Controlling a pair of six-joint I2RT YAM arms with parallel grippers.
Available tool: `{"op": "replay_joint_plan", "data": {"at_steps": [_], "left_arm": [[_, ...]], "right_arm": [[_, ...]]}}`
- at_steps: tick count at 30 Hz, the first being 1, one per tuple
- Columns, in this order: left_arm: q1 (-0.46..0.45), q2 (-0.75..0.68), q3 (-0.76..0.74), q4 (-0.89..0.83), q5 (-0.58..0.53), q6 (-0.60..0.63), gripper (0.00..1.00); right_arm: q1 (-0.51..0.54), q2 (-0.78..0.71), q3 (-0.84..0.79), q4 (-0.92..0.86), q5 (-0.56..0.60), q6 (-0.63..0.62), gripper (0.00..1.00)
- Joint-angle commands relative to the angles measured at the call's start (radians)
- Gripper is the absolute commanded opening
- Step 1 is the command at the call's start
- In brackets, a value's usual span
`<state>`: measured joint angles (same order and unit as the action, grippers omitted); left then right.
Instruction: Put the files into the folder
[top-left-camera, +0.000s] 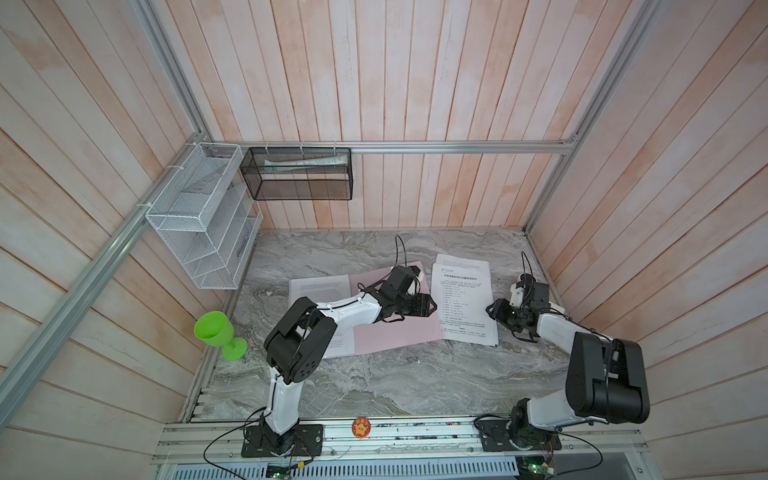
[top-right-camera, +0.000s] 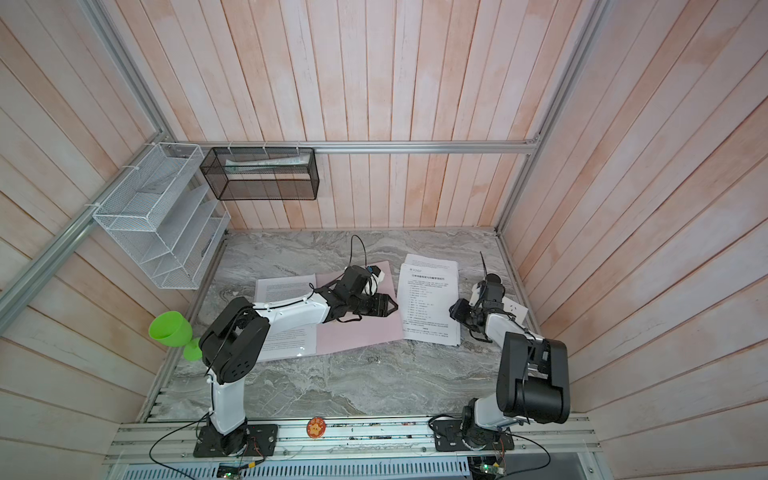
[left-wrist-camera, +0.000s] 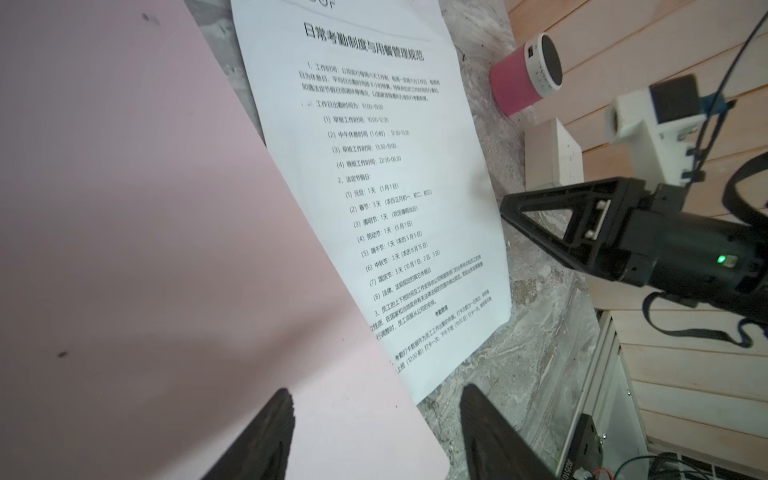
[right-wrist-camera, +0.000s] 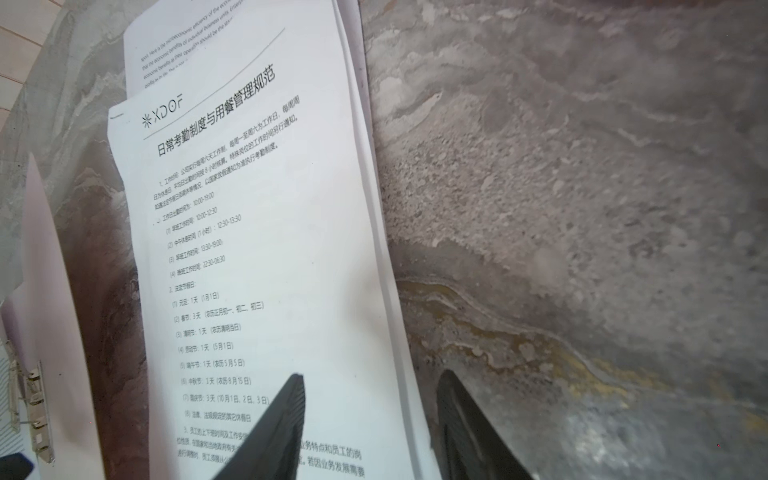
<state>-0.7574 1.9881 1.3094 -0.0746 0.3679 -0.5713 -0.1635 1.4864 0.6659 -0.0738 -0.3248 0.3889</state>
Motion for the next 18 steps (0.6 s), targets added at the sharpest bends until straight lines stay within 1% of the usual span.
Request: {"op": "replay_joint_plan", "data": {"at_steps": [1, 4, 11, 18], "left_arm": [[-0.002, 0.031, 0.031, 0.002, 0.035, 0.001, 0.66], [-0.007, 0.053, 0.044, -0.016, 0.035, 0.006, 0.65], [-0.008, 0.074, 0.018, 0.002, 0.042, -0.005, 0.65], [-0.013, 0.112, 0.017, 0.018, 0.054, -0.024, 0.64]], "right_arm": [[-0.01, 0.024, -0.007, 0.02, -0.026, -0.01, 0.49], [-0.01, 0.041, -0.002, 0.019, -0.031, -0.014, 0.48], [-0.011, 0.057, -0.003, 0.034, -0.068, -0.011, 0.46], [-0.009, 0.047, -0.009, 0.037, -0.084, -0.002, 0.42]]}}
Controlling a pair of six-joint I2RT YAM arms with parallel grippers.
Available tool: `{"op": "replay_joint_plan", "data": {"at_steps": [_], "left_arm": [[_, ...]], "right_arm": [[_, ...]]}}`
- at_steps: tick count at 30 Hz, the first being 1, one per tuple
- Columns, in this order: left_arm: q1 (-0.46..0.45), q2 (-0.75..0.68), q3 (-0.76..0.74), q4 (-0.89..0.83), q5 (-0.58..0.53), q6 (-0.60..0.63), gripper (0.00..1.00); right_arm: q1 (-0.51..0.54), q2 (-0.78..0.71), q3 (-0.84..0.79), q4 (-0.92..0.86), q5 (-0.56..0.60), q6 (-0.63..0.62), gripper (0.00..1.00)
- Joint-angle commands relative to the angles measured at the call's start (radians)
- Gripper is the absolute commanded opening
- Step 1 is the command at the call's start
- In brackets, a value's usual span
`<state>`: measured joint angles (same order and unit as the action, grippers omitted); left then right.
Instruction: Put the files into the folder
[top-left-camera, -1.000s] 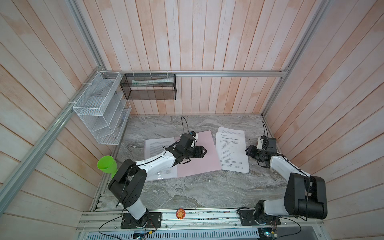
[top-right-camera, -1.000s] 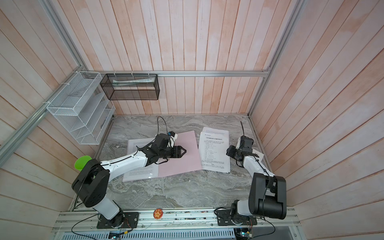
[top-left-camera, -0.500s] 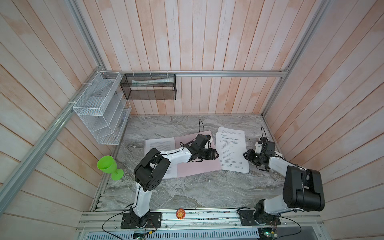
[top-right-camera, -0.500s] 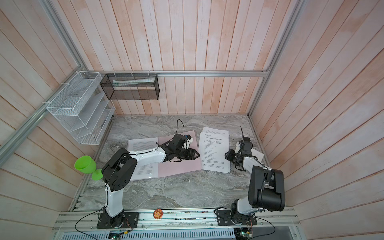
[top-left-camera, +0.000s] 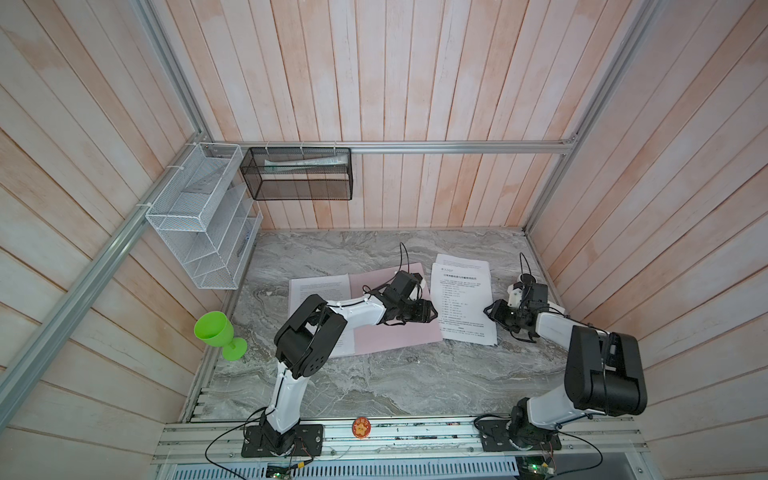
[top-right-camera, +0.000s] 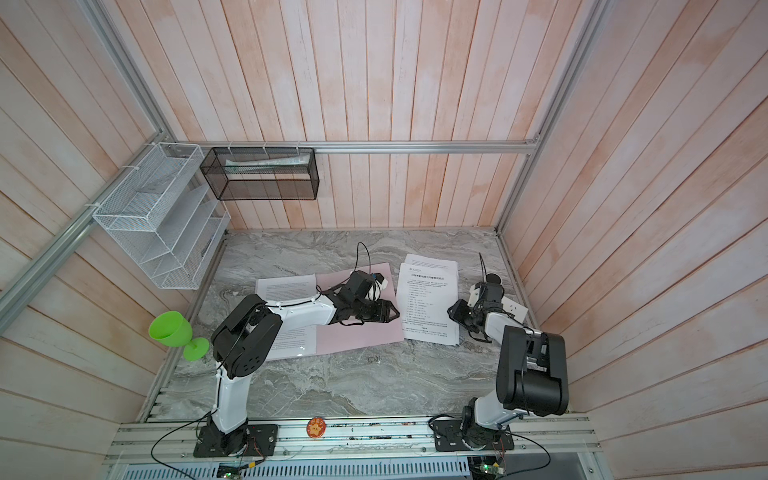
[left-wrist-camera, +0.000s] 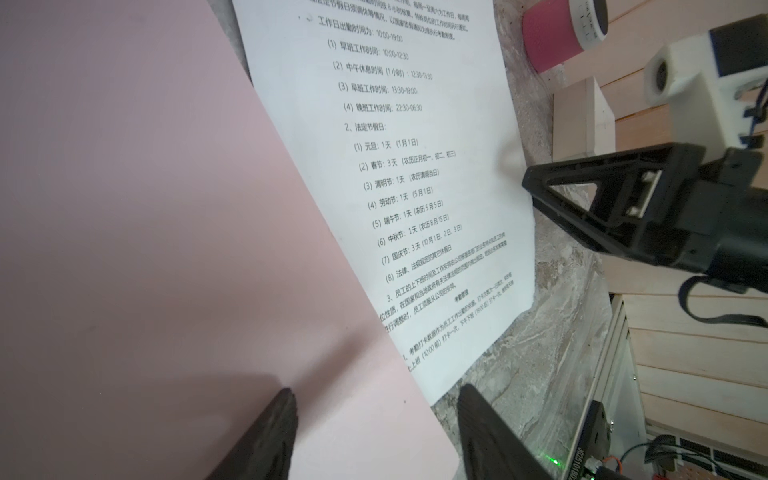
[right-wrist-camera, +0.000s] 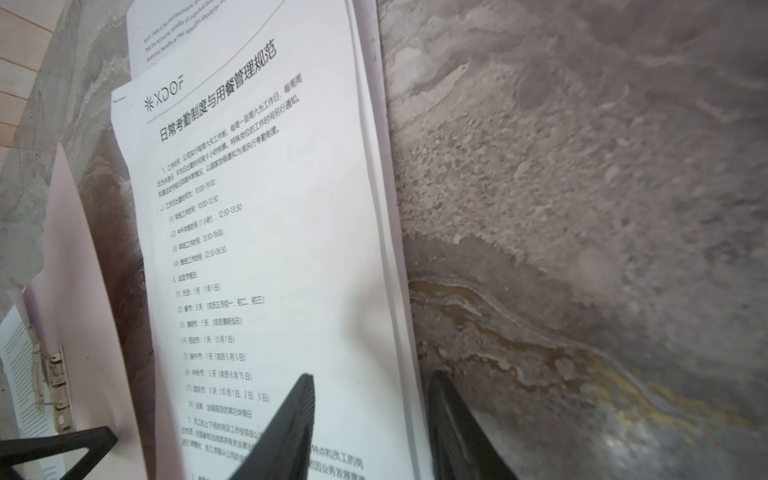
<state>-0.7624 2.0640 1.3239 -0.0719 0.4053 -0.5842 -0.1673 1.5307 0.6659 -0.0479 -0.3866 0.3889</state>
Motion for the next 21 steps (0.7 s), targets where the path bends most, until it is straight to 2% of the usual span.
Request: {"op": "replay_joint_plan", "data": {"at_steps": [1, 13, 21], "left_arm": [[-0.009, 0.04, 0.005, 0.015, 0.017, -0.012, 0.64], [-0.011, 0.064, -0.001, 0.025, 0.021, -0.019, 0.63], [-0.011, 0.068, -0.003, 0.026, 0.022, -0.02, 0.63]], "right_arm": [[-0.004, -0.001, -0.01, 0.011, -0.026, 0.0, 0.42], [0.026, -0.046, -0.003, -0.003, -0.047, 0.012, 0.36], [0.033, -0.015, -0.008, -0.002, -0.054, 0.011, 0.34]]}}
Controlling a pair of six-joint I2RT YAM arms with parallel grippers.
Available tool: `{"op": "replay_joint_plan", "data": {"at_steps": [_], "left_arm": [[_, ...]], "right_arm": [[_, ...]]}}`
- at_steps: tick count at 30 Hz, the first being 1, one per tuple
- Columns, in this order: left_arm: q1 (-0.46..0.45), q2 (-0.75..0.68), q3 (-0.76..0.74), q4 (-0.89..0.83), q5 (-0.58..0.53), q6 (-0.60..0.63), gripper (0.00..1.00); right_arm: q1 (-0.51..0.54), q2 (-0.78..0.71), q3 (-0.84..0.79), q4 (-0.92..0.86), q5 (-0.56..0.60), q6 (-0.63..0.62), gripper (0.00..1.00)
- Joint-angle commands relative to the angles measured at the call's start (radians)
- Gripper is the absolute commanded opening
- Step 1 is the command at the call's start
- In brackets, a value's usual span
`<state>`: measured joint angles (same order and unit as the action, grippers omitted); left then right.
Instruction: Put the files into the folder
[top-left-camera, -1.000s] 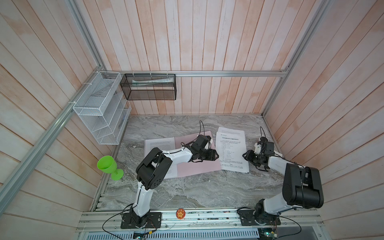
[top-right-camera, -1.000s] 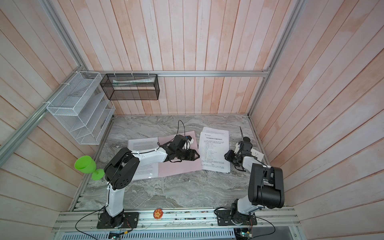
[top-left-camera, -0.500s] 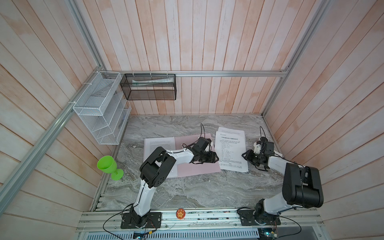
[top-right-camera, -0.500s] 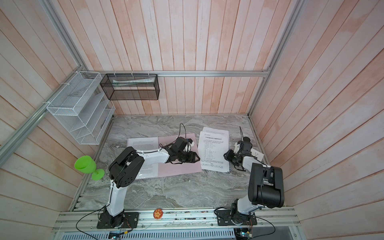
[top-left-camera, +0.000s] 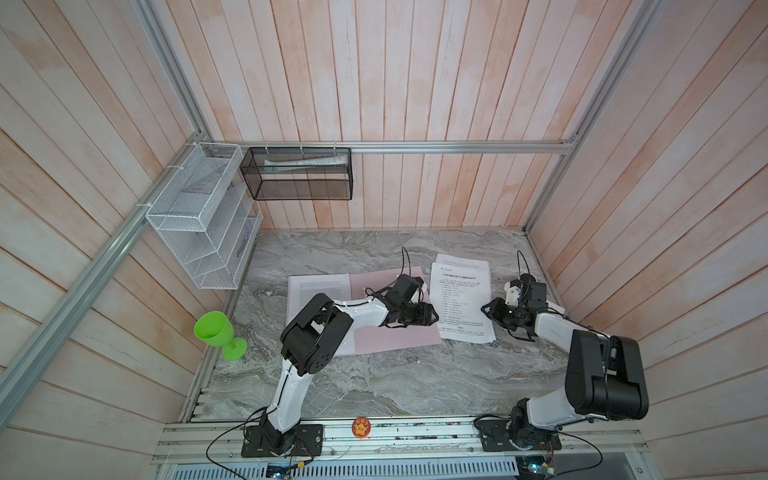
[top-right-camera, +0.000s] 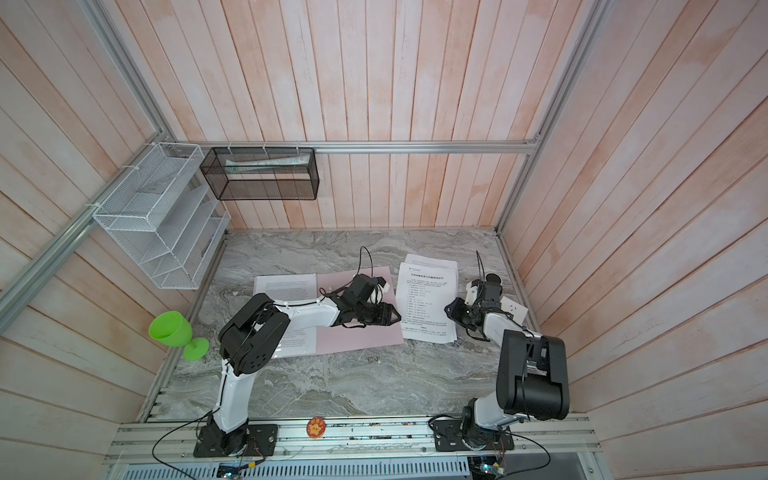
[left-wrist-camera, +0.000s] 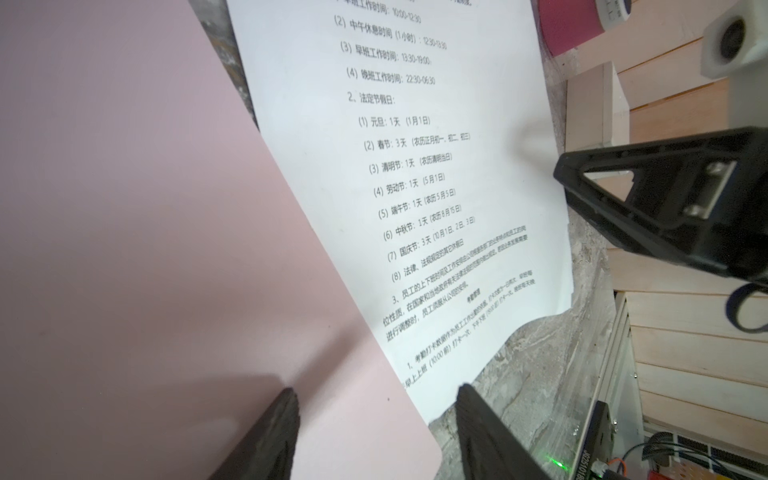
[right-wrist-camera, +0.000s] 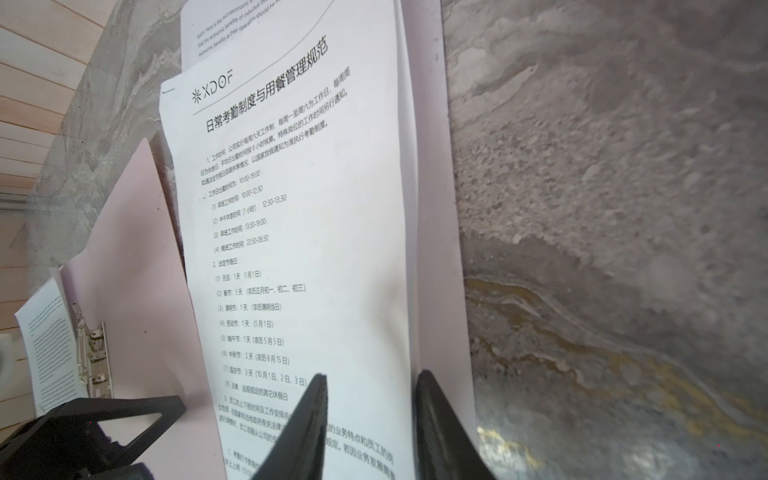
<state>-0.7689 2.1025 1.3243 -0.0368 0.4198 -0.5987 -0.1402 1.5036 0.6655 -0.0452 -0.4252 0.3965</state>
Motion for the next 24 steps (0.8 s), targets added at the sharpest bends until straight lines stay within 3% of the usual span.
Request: {"op": "replay_joint_plan", "data": {"at_steps": [1, 9, 15, 24], "left_arm": [[-0.004, 0.029, -0.004, -0.009, 0.007, -0.006, 0.63], [-0.005, 0.032, -0.007, -0.002, 0.008, -0.009, 0.63], [-0.004, 0.034, -0.009, -0.001, 0.01, -0.01, 0.63], [-0.003, 0.034, -0.012, -0.003, 0.003, -0.016, 0.62]], "right_arm": [[0.006, 0.013, -0.009, -0.012, -0.006, 0.0, 0.34], [0.005, 0.026, -0.038, 0.005, -0.013, -0.004, 0.34], [0.005, 0.037, -0.053, 0.031, -0.059, 0.006, 0.27], [-0.03, -0.003, -0.082, 0.046, -0.131, 0.039, 0.26]]}}
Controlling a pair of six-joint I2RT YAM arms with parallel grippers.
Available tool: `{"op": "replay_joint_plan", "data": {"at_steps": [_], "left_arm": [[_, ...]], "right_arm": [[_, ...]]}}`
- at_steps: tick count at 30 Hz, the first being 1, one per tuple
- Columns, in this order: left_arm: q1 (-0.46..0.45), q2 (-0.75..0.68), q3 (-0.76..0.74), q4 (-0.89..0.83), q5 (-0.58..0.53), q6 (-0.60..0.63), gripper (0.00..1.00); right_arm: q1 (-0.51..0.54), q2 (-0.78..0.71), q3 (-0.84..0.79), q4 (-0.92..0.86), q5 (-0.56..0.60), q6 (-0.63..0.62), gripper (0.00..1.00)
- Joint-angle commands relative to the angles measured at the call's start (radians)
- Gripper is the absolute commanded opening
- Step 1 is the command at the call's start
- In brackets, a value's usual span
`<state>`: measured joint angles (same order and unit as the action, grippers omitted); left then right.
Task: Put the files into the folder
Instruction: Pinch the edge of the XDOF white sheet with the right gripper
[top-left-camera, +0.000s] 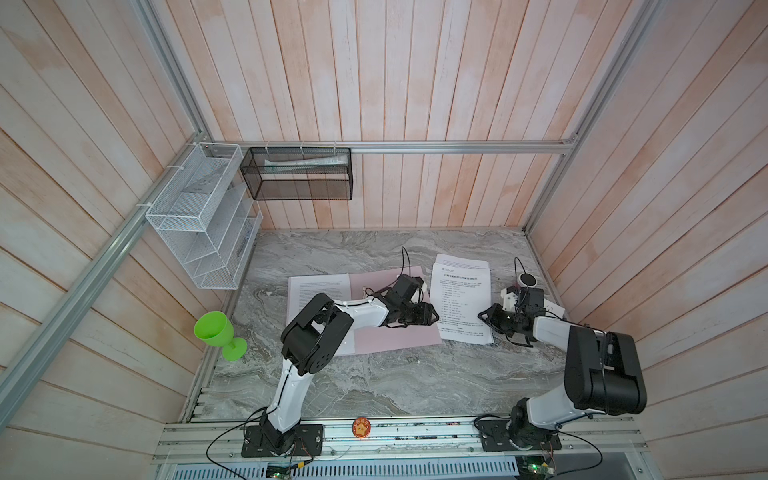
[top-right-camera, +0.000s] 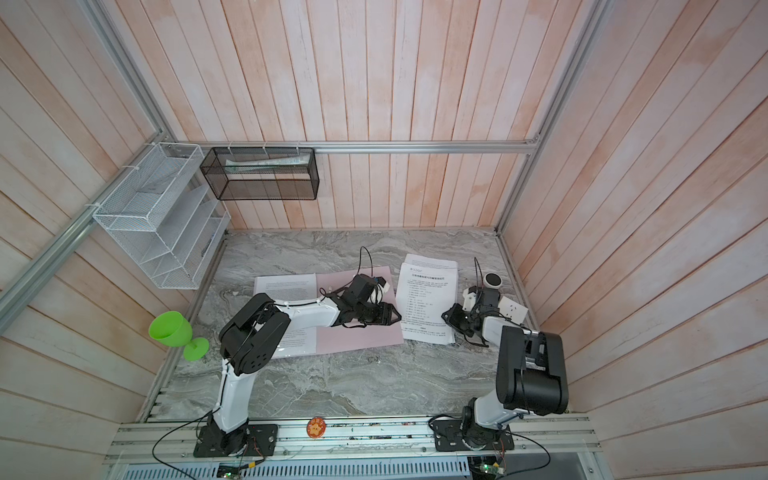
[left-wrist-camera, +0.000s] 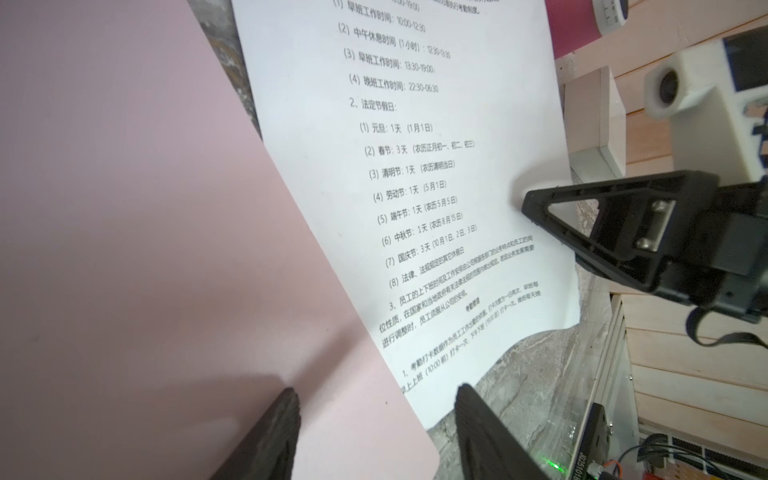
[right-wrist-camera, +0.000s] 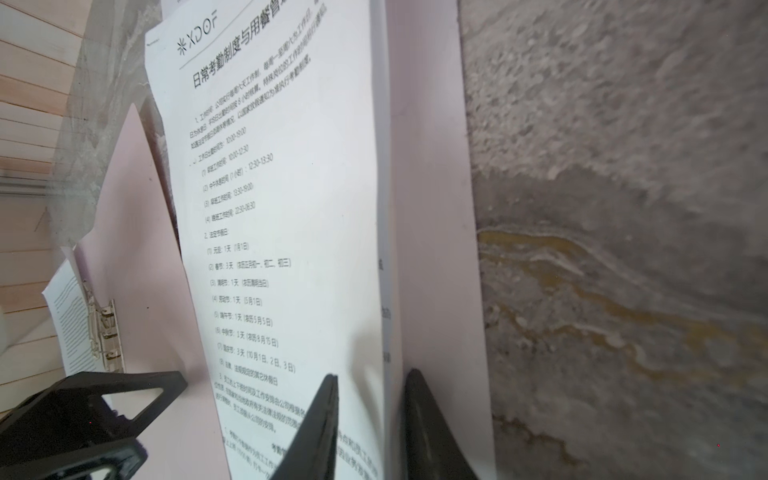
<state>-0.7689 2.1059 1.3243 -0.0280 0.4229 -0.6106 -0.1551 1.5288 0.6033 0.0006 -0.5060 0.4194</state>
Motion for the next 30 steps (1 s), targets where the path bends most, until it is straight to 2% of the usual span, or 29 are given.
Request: {"op": "replay_joint_plan", "data": {"at_steps": [1, 8, 17, 23, 29, 30], "left_arm": [[-0.002, 0.031, -0.013, -0.013, -0.002, -0.006, 0.62], [0.0, 0.032, -0.009, -0.019, -0.006, -0.009, 0.62], [0.0, 0.034, -0.014, -0.023, -0.007, -0.009, 0.62], [0.001, 0.035, -0.014, -0.02, -0.007, -0.012, 0.62], [0.005, 0.031, -0.013, -0.024, -0.007, -0.008, 0.61], [0.006, 0.028, -0.014, -0.024, -0.007, -0.006, 0.61]], "right_arm": [[-0.022, -0.039, -0.025, -0.002, -0.057, 0.016, 0.27], [-0.05, -0.107, -0.058, -0.05, -0.048, 0.009, 0.32], [-0.088, -0.114, -0.139, 0.059, -0.166, 0.082, 0.31], [-0.093, -0.13, -0.145, 0.073, -0.18, 0.094, 0.19], [-0.101, -0.121, -0.14, 0.076, -0.191, 0.094, 0.0], [-0.102, -0.118, -0.142, 0.08, -0.196, 0.097, 0.0]]}}
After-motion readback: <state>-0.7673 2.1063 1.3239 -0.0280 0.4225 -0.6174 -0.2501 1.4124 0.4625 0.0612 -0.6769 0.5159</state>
